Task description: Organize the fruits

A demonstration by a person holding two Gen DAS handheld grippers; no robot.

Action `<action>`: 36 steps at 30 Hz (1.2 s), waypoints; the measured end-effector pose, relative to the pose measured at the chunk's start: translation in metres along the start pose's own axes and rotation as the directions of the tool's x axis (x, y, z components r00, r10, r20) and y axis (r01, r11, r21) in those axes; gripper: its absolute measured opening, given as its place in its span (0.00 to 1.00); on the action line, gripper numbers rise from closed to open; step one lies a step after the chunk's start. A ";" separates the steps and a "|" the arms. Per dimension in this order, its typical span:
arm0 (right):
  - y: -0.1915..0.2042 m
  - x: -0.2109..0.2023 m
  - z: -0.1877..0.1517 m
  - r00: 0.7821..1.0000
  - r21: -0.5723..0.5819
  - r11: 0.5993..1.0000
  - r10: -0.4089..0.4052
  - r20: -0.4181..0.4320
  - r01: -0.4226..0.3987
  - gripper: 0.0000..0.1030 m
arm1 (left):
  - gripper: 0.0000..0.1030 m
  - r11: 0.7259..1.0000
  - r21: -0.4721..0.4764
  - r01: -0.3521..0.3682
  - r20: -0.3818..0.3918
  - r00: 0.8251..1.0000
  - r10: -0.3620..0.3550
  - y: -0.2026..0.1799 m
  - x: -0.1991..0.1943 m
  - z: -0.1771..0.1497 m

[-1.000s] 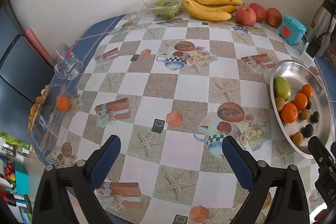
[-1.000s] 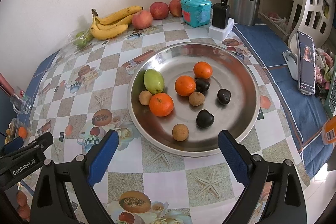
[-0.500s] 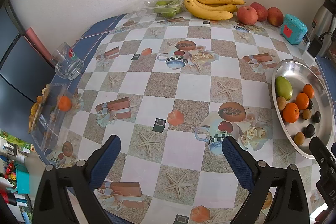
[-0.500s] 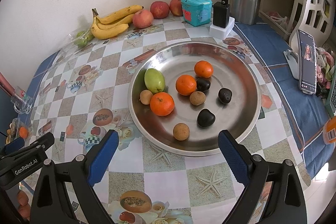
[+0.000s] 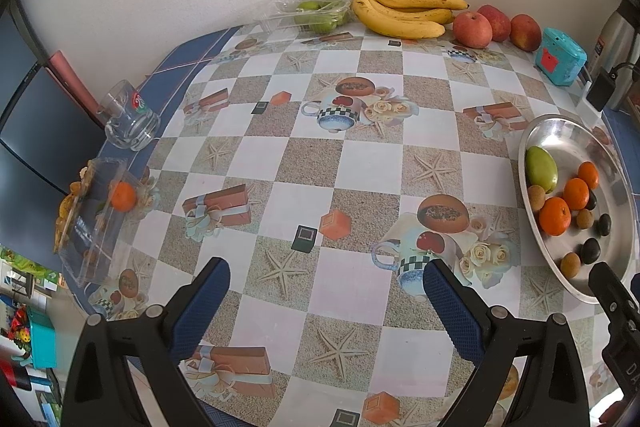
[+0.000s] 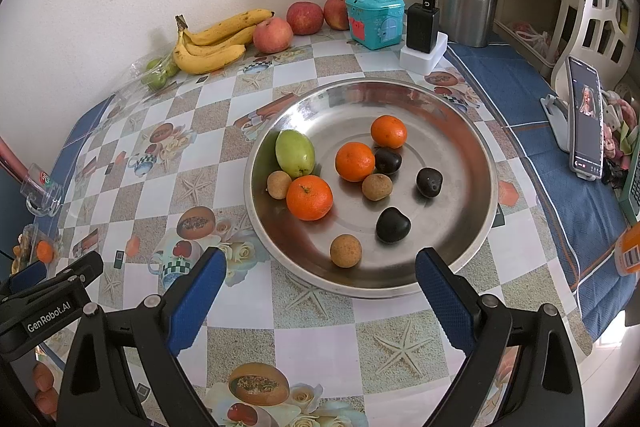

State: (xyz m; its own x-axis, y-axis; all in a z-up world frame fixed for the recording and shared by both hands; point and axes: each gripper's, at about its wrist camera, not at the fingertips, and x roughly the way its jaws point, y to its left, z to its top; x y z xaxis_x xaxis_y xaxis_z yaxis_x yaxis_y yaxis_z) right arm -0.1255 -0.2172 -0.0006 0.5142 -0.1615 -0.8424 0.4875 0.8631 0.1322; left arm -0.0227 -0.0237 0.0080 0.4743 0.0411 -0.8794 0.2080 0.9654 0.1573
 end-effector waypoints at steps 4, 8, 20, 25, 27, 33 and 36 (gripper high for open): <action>0.000 0.000 0.000 1.000 -0.001 1.000 0.000 -0.001 0.000 0.93 | 0.96 1.000 0.001 0.000 0.000 1.000 0.000 0.000 0.000 0.000; 0.000 0.000 0.000 1.000 0.000 1.000 0.000 -0.001 0.000 0.93 | 0.96 1.000 0.002 0.000 0.000 1.000 0.000 0.000 0.000 0.000; 0.000 0.000 0.000 1.000 0.000 1.000 0.000 -0.001 0.000 0.93 | 0.96 1.000 0.001 0.001 0.000 1.000 -0.001 0.001 0.000 0.000; 0.000 0.000 0.000 1.000 0.000 1.000 0.001 -0.002 -0.001 0.93 | 0.96 1.000 0.003 0.001 0.000 1.000 -0.001 0.001 0.000 0.000; 0.000 0.000 0.000 1.000 0.000 1.000 0.001 -0.002 -0.001 0.93 | 0.96 1.000 0.003 0.001 0.000 1.000 -0.001 0.001 0.000 0.000; 0.000 0.001 0.000 1.000 0.000 1.000 0.001 -0.003 -0.001 0.93 | 0.96 1.000 0.003 0.001 0.000 1.000 -0.001 0.000 0.000 0.000; 0.000 0.001 0.000 1.000 0.000 1.000 0.001 -0.003 -0.001 0.93 | 0.96 1.000 0.006 0.010 0.020 1.000 -0.010 0.000 -0.003 0.000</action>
State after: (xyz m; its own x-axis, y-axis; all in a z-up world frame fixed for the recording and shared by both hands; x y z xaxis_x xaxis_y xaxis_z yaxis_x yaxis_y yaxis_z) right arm -0.1253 -0.2175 -0.0011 0.5127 -0.1594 -0.8436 0.4874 0.8630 0.1331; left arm -0.0241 -0.0237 0.0102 0.4893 0.0262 -0.8717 0.2180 0.9641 0.1513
